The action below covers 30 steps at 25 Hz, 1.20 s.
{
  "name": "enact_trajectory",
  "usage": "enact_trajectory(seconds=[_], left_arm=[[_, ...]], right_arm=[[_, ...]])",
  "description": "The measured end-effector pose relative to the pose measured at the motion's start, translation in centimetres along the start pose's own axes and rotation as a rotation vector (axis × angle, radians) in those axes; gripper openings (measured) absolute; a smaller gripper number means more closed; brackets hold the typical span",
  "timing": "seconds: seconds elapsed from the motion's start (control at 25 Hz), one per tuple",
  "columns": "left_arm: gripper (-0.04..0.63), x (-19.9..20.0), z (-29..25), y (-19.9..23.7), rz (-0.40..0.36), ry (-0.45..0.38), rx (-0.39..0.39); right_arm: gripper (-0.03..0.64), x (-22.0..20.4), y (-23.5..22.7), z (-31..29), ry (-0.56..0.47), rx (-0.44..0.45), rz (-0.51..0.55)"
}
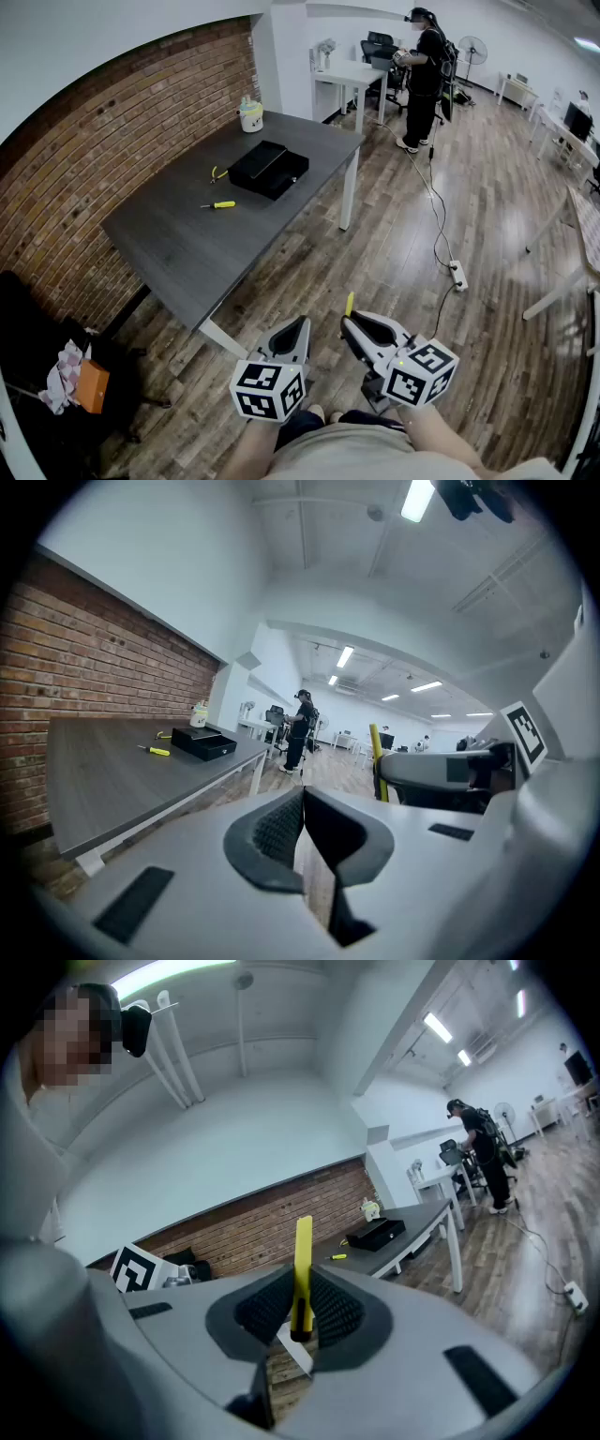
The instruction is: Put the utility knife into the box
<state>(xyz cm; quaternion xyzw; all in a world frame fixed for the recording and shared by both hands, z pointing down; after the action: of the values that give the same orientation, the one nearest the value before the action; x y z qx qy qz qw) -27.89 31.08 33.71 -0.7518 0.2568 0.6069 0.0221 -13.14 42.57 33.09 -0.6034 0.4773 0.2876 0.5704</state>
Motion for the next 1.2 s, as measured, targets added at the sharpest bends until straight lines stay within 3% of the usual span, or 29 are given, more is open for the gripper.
enact_trajectory(seconds=[0.36,0.72,1.2], left_arm=[[0.020,0.4,-0.3,-0.1,-0.078,0.017,-0.030],[0.020,0.3,-0.1,0.7,-0.051,-0.022,-0.064],[0.020,-1.4,-0.9,2.8,-0.023,0.062,-0.091]], right_arm=[[0.063,-0.5,0.0,-0.5,0.023,0.009,0.023],[0.063,-0.5,-0.1,-1.2,-0.016,0.003,0.004],[0.063,-2.2,-0.5,-2.4,0.018,-0.031,-0.041]])
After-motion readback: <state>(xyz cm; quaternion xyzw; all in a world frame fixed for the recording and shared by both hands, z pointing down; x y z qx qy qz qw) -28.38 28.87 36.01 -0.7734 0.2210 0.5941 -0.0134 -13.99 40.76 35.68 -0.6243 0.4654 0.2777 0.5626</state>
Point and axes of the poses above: the fingertips, and each gripper's own axes: z backward along the fingers, y to its left, x out of its top, the point moved 9 cm from there along z, backward along the fingers, and after that the axes turned 4 degrees about y, right-handed, at the moved point
